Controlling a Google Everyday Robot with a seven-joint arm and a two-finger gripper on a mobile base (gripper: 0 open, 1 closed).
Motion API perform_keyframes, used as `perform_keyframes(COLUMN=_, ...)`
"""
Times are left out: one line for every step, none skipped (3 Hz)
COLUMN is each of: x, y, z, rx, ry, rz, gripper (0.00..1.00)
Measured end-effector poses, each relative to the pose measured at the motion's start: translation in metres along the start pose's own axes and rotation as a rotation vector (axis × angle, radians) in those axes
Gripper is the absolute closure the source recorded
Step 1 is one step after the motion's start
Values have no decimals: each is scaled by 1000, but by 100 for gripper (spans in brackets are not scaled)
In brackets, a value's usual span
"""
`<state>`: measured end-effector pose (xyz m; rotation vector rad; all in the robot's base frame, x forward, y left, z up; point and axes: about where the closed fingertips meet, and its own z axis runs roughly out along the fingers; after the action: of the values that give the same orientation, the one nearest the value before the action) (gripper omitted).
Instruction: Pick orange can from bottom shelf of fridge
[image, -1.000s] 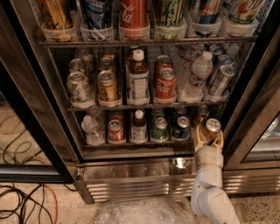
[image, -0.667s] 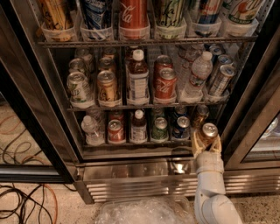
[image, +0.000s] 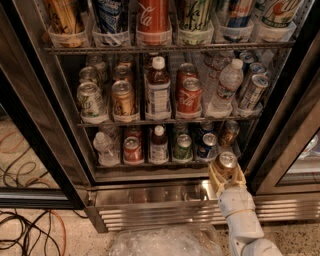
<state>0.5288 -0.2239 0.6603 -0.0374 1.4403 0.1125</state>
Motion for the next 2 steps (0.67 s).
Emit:
perform_keyframes(x=-6, y=27, z=-17, rx=-132, ry=-5, rz=3, gripper=100)
perform_keyframes(x=-6, y=27, z=-17, rx=-132, ry=-5, rz=3, gripper=100)
